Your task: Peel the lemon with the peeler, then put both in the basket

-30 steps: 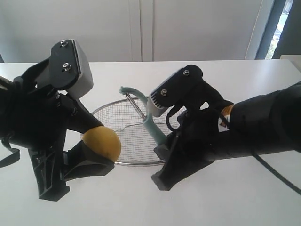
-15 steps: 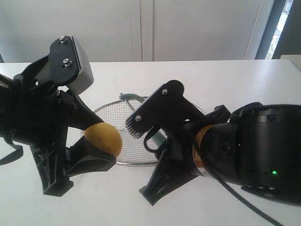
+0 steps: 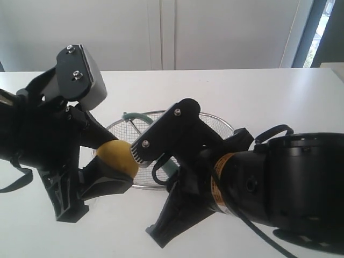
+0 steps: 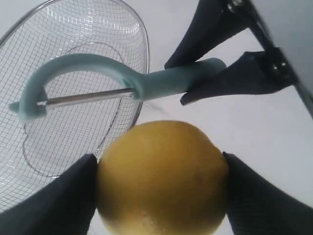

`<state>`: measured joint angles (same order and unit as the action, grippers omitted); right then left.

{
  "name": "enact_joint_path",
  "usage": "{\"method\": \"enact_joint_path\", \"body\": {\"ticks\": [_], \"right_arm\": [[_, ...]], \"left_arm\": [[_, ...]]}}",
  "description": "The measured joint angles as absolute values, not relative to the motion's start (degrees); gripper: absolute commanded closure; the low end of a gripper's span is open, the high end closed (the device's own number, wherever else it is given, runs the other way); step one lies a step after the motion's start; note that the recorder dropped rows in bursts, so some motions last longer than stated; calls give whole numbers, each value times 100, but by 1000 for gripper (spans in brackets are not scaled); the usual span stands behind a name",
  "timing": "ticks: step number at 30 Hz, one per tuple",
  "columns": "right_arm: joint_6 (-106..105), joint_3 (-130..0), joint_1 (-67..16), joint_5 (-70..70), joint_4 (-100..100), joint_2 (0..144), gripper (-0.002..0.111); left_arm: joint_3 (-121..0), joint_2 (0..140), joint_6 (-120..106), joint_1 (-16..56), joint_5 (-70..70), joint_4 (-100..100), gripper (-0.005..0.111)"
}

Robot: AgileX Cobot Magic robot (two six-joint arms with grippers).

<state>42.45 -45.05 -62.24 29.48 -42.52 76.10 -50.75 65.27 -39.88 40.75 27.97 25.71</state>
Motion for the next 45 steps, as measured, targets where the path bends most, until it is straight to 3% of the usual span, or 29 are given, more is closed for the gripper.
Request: {"method": "enact_joint_path", "body": {"ticks": [45], "right_arm": [[4245, -4505, -6224, 2768, -4049, 7610, 108]], "left_arm": [[-4741, 6527, -3794, 4075, 1903, 2527, 107]]}}
